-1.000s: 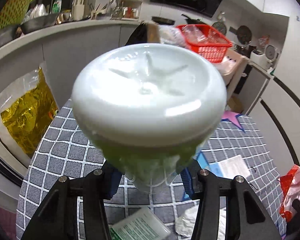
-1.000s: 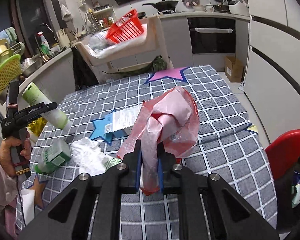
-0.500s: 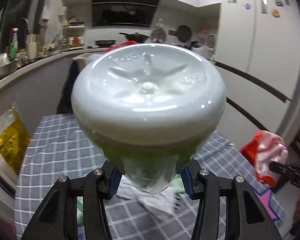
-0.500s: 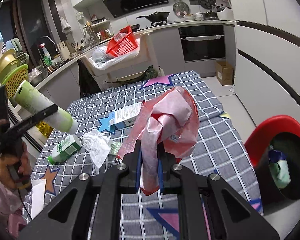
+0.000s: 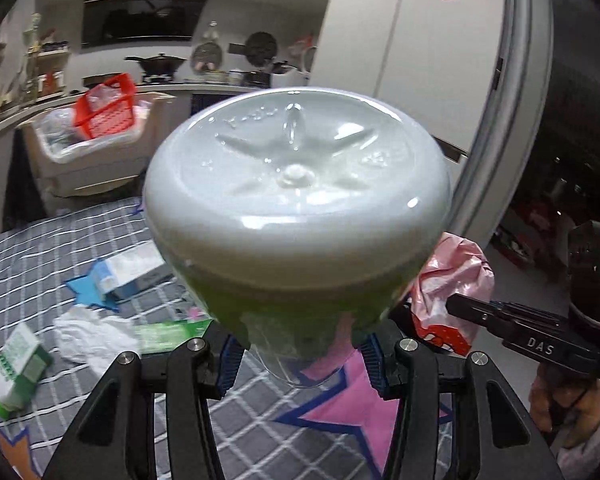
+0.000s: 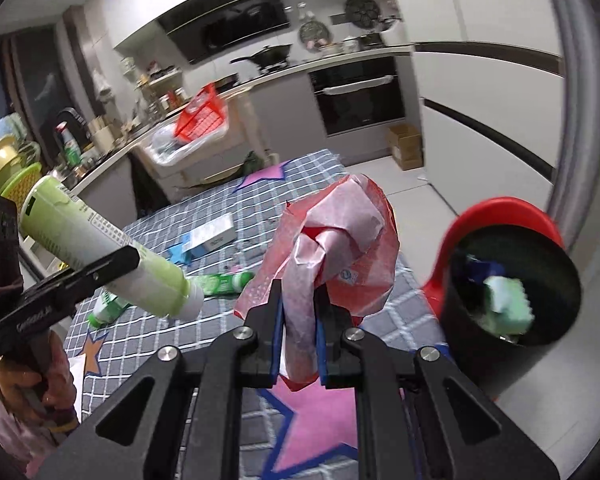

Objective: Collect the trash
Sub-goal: 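Carry the lotion bottle and pink bag over the black bin with both tools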

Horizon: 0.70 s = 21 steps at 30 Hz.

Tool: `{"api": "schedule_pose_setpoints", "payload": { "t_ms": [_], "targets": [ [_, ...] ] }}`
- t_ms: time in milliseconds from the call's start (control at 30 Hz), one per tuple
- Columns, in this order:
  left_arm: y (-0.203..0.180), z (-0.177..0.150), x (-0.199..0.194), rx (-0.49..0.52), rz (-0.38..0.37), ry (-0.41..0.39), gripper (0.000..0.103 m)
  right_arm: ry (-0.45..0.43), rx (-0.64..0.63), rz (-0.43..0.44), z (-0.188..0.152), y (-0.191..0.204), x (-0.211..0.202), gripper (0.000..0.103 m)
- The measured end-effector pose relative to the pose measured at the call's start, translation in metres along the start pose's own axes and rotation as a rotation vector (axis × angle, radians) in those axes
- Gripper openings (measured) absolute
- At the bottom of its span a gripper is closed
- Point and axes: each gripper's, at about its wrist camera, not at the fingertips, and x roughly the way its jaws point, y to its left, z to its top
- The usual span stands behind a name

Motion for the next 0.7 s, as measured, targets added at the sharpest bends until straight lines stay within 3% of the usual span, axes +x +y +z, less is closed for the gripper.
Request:
{"api": "schedule_pose_setpoints", "payload": {
  "t_ms": [300, 700],
  "targets": [
    [-0.084, 0.007, 0.054, 0.065, -0.131, 0.075, 0.103, -0.025, 0.113, -0.101, -0.006, -0.08, -0.027, 0.014],
    [-0.17, 0.021, 0.132, 0.147, -0.208, 0.167, 0.103, -0.02, 0.225, -0.189, -0.007, -0.17, -0.035, 0.014]
  ]
}}
